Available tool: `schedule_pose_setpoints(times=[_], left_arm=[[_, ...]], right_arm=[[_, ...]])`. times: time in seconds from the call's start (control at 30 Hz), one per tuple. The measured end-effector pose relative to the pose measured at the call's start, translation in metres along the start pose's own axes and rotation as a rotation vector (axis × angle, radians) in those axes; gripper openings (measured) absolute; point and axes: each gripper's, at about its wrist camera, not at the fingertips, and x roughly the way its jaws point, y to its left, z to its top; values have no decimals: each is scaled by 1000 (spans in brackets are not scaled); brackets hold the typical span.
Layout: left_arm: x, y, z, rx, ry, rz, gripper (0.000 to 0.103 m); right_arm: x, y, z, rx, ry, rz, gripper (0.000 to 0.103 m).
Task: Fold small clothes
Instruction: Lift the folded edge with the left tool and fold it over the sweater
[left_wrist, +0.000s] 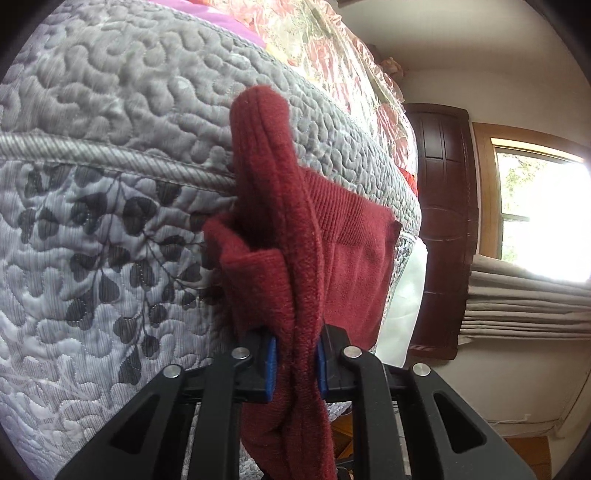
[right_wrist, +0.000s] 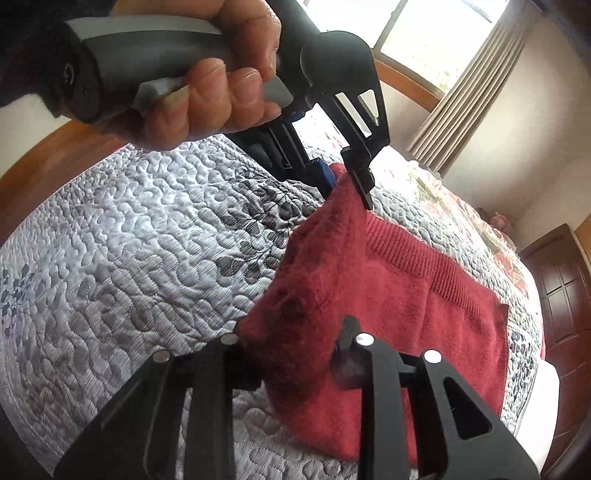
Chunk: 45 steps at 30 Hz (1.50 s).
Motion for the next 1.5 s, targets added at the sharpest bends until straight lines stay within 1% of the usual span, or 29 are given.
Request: schedule_pose_setpoints(times=[0.37,0.53,0.87,1.0,1.2,1.37,1.5], left_arm=[[3,-81,-2,53,-10,75,16],[16,-116,-4,71,-9,102,16],[49,-162,-4,107,10,141,16],[63,-175,-3,121,20,152,16],[93,-195,1,135,40,160,16],[126,-214,7,152,64,174,16],[157,-227,9,160,89,202,16]], right_arm=[[-39,-56,5,130,-27,15,24],[-51,-83,0,198,-33,21,24],[-63,-130,-19,303,-40,26,24],[-64,-152,-30,343,-42,26,24],[-59,-189,-51,392,-24,-3,23],[-55,-219,-73,444,-15,-19,23],[-51,-239,-91,489,-7,-15,23]])
